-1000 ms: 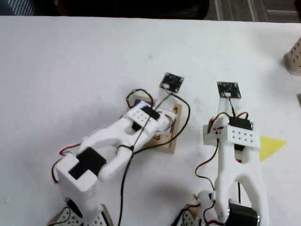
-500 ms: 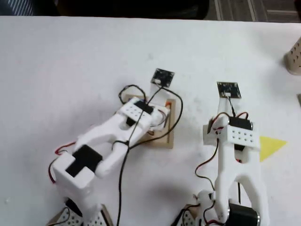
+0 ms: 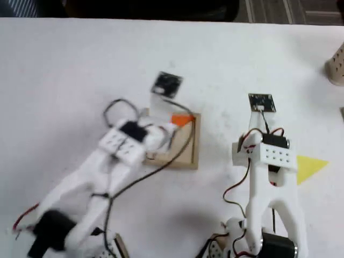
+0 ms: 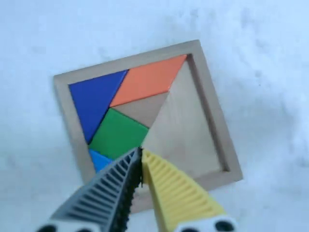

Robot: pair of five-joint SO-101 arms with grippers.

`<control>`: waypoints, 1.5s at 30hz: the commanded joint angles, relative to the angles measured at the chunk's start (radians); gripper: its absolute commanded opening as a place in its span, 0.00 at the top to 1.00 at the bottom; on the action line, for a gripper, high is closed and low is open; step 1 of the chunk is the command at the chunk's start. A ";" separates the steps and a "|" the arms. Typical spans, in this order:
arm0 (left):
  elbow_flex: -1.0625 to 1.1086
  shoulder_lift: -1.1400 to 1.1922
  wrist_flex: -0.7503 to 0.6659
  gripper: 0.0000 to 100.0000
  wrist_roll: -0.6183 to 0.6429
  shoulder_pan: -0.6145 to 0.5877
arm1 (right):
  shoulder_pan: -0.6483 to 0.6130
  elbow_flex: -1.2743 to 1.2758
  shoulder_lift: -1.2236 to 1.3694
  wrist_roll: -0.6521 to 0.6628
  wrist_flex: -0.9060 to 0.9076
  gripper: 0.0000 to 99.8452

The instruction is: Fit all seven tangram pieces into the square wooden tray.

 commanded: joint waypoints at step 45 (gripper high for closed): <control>-0.052 0.272 -0.319 0.98 -0.124 -0.403 | 0.260 -0.345 0.527 0.663 -0.010 0.75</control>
